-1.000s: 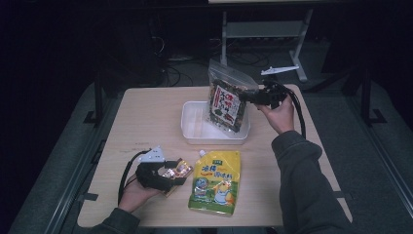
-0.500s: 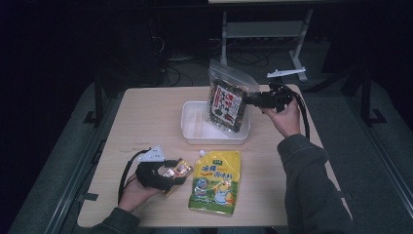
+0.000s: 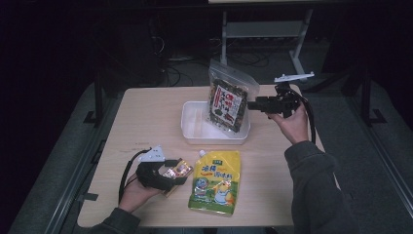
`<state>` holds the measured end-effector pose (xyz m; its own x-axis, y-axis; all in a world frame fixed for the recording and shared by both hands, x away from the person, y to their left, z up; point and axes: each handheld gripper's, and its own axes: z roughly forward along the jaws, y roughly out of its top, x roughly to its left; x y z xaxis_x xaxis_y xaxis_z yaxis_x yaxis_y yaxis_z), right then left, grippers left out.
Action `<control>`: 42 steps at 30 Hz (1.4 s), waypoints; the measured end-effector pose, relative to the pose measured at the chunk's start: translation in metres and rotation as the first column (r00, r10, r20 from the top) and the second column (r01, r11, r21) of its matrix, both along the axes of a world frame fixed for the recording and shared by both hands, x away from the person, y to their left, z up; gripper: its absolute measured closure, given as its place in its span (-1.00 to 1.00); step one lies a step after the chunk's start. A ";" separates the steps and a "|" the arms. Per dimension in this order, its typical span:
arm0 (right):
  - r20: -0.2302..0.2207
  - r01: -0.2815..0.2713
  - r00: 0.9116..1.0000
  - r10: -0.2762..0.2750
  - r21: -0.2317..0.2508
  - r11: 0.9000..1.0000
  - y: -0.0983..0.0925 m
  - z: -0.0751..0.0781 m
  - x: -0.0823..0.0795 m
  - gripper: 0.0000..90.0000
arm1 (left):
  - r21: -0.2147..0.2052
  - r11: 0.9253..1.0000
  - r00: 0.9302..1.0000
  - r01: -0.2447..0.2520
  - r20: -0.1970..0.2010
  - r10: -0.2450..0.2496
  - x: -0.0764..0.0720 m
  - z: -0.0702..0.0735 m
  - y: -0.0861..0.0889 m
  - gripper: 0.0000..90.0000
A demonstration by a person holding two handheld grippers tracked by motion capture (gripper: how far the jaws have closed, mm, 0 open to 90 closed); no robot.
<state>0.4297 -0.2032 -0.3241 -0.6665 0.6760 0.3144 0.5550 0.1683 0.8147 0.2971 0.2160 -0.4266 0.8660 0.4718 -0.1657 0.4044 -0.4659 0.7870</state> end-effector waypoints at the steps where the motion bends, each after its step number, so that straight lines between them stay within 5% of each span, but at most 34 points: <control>1: 0.000 0.000 1.000 0.000 0.000 1.000 0.000 0.000 0.000 -0.01 | 0.000 1.000 1.000 0.000 0.000 0.000 0.000 0.000 0.000 -0.45; 26: -0.085 -0.073 0.994 0.072 -0.006 0.997 -0.003 -0.023 -0.060 -0.09 | 0.012 1.000 1.000 0.004 0.003 -0.004 -0.001 0.000 -0.002 -0.45; 42: -0.152 -0.127 0.981 0.121 -0.029 0.992 0.010 -0.052 -0.080 -0.05 | 0.022 1.000 1.000 0.012 -0.003 -0.012 -0.004 -0.001 -0.007 -0.45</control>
<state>0.3496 -0.1928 -0.3766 -0.6929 0.6049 0.3925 0.6434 0.2729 0.7152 0.2930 0.2093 -0.4277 0.8713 0.4647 -0.1579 0.4007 -0.4877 0.7756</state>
